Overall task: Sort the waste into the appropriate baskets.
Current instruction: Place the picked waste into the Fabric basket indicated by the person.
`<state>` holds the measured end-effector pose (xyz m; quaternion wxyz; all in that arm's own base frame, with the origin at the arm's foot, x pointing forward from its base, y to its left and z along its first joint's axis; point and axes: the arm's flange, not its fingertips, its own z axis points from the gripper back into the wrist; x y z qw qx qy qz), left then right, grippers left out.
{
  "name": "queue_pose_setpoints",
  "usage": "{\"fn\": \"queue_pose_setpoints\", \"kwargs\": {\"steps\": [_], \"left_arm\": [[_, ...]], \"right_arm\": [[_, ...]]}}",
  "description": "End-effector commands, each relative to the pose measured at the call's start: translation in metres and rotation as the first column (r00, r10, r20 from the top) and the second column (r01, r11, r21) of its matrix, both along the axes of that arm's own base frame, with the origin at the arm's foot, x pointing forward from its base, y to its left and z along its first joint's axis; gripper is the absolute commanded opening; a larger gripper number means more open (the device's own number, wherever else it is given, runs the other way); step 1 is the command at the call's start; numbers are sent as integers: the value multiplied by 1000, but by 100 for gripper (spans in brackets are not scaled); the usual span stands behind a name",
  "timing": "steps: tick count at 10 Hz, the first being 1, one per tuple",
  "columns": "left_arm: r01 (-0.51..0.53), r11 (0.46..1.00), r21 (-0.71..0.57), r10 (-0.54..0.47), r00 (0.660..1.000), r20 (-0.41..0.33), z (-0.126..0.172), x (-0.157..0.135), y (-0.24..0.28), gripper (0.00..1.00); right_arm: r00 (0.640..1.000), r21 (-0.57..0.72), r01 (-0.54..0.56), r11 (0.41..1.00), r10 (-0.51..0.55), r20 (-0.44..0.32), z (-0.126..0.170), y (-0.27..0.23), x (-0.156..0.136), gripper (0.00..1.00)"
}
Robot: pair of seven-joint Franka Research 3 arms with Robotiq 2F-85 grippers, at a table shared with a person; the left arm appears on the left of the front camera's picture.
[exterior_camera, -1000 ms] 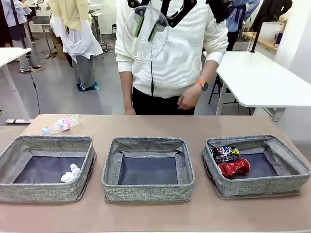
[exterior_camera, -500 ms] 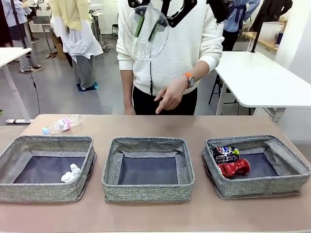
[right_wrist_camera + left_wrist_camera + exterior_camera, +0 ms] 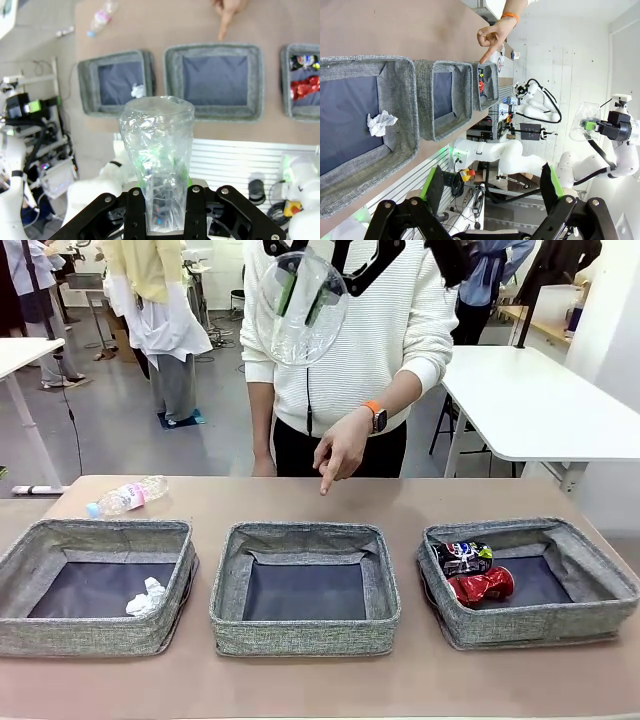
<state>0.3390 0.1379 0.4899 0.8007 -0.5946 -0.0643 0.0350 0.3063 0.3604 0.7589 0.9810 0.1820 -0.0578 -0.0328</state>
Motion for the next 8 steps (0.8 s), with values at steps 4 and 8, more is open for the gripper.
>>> {"fn": "queue_pose_setpoints", "kwargs": {"steps": [4,8], "left_arm": [[-9,1000,-14,9,1000,3,3,0,0,100],[-9,1000,-14,9,1000,3,3,0,0,100]], "right_arm": [[996,-38,-92,995,91,-18,-19,-3,0,25],[946,76,-283,956,291,-145,-220,13,-19,25]]}}
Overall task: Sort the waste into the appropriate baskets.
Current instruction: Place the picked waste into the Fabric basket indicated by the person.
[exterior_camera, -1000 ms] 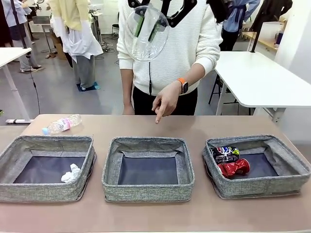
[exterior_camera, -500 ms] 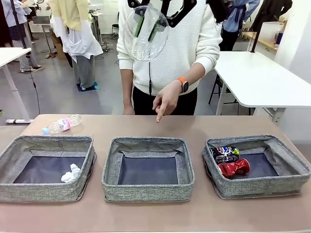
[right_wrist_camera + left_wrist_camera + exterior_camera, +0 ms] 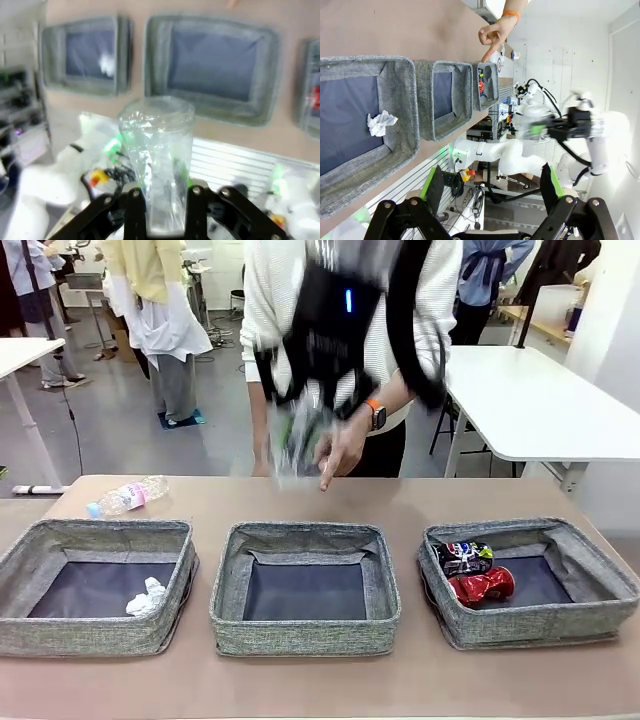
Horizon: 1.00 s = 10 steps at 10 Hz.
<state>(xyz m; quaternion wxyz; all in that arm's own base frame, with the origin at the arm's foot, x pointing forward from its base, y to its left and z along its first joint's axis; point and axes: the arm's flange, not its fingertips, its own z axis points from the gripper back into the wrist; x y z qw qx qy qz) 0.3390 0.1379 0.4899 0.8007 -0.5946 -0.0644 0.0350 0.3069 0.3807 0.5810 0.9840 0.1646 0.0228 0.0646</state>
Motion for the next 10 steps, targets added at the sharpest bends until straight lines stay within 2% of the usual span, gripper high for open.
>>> {"fn": "queue_pose_setpoints", "kwargs": {"steps": [1,2,3,6,8,10], "left_arm": [[-9,1000,-14,9,1000,3,3,0,0,100],[-9,1000,-14,9,1000,3,3,0,0,100],[-9,1000,-14,9,1000,3,3,0,0,100],[-9,1000,-14,9,1000,3,3,0,0,100],[-9,1000,-14,9,1000,3,3,0,0,100],[-9,1000,-14,9,1000,3,3,0,0,100]], "right_arm": [[1000,51,-10,999,10,-2,-88,-9,-25,25],[991,19,28,999,-31,133,-137,-19,-25,25],[996,131,53,990,-62,61,-162,-26,-23,25],[992,222,104,970,-118,48,-153,-41,-7,25],[992,238,118,964,-126,17,-158,-43,-5,25],[991,238,126,963,-134,17,-160,-44,-6,25]]}}
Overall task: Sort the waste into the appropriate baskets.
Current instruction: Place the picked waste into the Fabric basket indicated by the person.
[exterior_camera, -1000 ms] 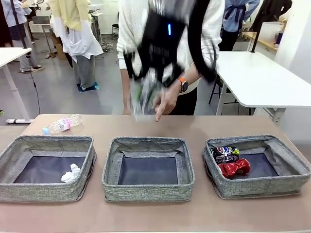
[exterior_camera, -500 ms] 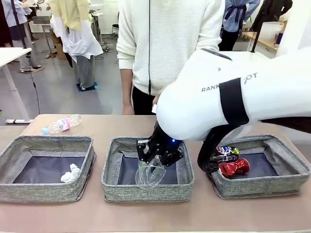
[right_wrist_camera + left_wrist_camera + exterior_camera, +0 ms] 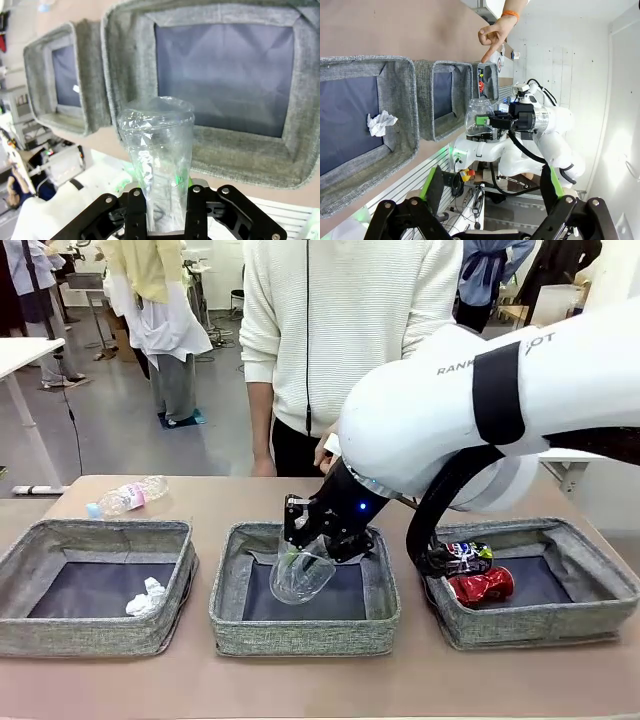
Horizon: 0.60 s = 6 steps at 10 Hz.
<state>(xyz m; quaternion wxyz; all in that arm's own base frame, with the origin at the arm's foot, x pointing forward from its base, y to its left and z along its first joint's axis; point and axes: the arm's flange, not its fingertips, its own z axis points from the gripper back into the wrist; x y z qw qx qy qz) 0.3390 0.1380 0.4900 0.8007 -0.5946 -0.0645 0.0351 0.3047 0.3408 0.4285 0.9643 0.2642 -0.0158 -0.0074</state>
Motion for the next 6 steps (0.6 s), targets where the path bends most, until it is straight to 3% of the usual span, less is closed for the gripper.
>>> {"fn": "queue_pose_setpoints", "kwargs": {"steps": [1,2,3,6], "left_arm": [[-9,1000,-14,9,1000,3,3,0,0,100],[-9,1000,-14,9,1000,3,3,0,0,100],[-9,1000,-14,9,1000,3,3,0,0,100],[-9,1000,-14,9,1000,3,3,0,0,100]], "right_arm": [[999,38,-34,999,34,10,-8,-5,-3,58],[999,36,-27,999,27,18,-9,-5,-3,83],[999,41,-27,999,26,21,-8,-5,-3,100],[1000,41,-11,999,9,26,-9,-6,-2,100]]}}
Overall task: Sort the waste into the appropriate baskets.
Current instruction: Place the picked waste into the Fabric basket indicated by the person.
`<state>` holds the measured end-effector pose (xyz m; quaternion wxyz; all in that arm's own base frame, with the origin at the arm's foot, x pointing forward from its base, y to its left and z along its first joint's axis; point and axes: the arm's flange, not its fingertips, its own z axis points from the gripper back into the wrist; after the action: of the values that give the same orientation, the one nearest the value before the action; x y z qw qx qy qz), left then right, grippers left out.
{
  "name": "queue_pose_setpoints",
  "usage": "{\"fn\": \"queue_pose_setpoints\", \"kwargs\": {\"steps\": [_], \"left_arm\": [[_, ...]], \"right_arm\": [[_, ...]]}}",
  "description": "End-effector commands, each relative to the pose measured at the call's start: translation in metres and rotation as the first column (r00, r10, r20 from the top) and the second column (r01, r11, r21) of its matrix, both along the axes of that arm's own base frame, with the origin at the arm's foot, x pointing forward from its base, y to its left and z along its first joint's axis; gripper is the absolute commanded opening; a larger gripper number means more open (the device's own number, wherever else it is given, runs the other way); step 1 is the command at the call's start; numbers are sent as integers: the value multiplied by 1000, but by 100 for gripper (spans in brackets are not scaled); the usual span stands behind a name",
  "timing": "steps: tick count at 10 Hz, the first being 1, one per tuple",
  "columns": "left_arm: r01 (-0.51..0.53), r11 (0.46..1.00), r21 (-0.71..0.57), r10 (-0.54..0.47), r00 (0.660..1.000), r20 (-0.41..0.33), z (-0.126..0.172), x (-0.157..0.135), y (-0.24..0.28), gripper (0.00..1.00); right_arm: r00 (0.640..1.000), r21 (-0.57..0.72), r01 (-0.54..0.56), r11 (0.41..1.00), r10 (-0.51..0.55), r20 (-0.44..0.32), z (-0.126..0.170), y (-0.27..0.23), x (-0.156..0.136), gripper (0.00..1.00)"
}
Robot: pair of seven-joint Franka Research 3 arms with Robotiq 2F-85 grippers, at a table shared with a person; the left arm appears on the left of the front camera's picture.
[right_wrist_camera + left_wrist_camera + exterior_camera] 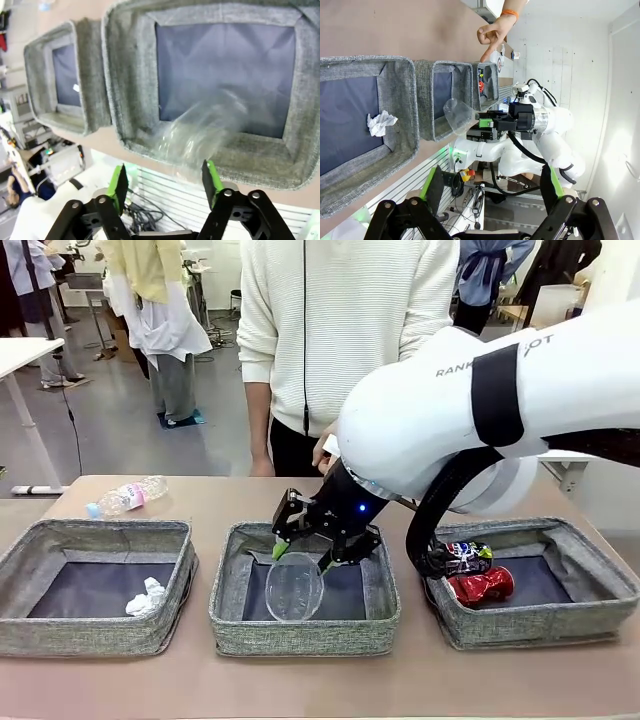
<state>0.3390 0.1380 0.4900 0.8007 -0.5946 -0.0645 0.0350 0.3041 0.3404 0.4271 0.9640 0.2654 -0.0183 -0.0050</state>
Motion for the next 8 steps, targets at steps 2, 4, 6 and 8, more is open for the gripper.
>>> {"fn": "queue_pose_setpoints", "kwargs": {"steps": [2,4,6,8], "left_arm": [[-9,1000,-14,9,1000,3,3,0,0,100],[-9,1000,-14,9,1000,3,3,0,0,100],[-9,1000,-14,9,1000,3,3,0,0,100],[-9,1000,-14,9,1000,3,3,0,0,100]], "right_arm": [[1000,51,-4,999,3,8,-8,-7,-1,100],[1000,114,2,993,1,-27,-8,-12,1,100],[998,166,-5,986,15,-55,-7,-15,2,100],[977,593,32,804,100,-188,21,-57,6,100]]}}
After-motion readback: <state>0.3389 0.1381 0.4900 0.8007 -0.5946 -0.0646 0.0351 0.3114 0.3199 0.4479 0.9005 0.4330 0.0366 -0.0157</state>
